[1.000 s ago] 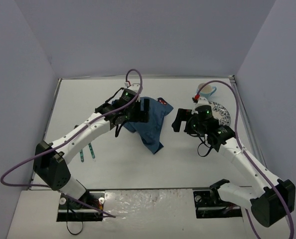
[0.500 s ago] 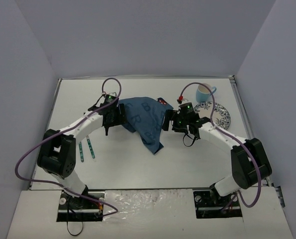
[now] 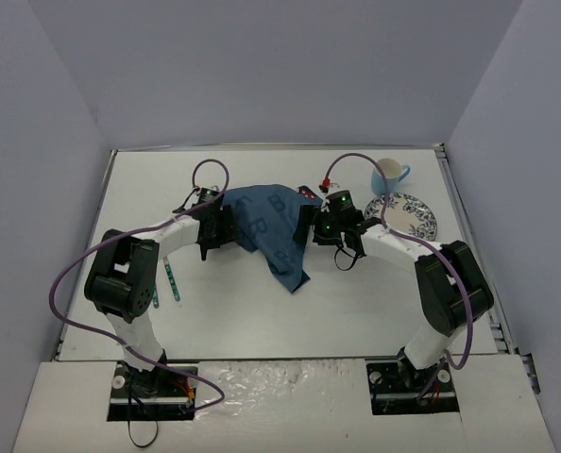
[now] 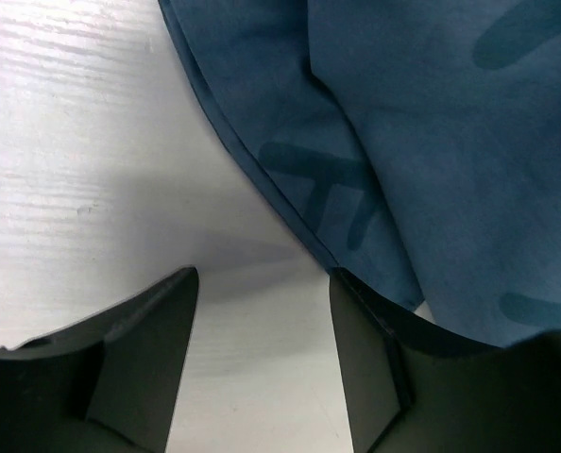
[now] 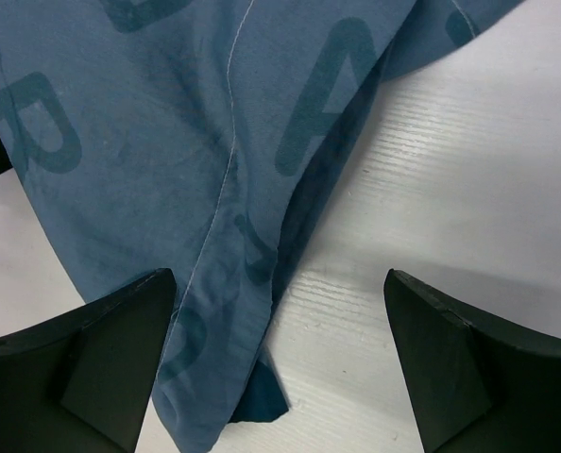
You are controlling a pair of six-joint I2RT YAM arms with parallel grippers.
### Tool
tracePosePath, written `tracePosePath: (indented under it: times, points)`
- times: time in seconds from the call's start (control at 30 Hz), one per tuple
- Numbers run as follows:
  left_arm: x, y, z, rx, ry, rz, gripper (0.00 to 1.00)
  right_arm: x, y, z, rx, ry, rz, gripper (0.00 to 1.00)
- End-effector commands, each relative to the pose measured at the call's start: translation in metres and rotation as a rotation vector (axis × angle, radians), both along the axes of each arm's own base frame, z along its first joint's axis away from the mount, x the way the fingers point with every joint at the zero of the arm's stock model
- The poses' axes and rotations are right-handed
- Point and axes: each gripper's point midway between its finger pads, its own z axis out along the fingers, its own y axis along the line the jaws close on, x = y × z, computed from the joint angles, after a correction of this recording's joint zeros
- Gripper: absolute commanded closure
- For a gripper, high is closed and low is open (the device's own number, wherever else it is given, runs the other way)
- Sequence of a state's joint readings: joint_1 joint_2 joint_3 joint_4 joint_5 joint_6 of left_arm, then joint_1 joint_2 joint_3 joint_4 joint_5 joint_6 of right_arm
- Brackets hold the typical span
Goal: Set the dinner table for one person
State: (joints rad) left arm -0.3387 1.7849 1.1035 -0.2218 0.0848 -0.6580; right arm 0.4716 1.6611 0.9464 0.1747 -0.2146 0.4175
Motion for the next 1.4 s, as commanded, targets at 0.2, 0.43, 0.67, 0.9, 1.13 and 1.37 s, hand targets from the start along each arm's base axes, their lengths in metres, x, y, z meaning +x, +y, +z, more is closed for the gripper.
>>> tracePosePath:
  times: [0.2,0.43,0.67,0.9,1.13,1.37]
  points:
    - [0.030,-0.015,0.005,-0.059,-0.072,0.006,0.46,0.025,0.029,0.017,0.075,-0.094,0.058,0.12]
    - [0.029,-0.007,-0.013,-0.013,-0.024,0.063,0.48,0.030,0.034,0.008,0.082,-0.093,0.052,0.12]
    - [0.023,0.003,-0.031,0.043,0.035,0.096,0.57,0.035,0.039,-0.006,0.087,-0.083,0.043,0.14]
    - [0.019,0.016,-0.050,0.129,0.105,0.116,0.75,0.037,0.043,-0.010,0.100,-0.085,0.044,0.21]
    - [0.015,0.027,-0.057,0.220,0.154,0.079,1.00,0.045,0.046,-0.005,0.100,-0.101,0.043,0.60]
    - [0.044,0.060,-0.014,0.375,0.083,0.026,1.00,0.068,0.029,0.045,0.006,-0.216,-0.009,1.00]
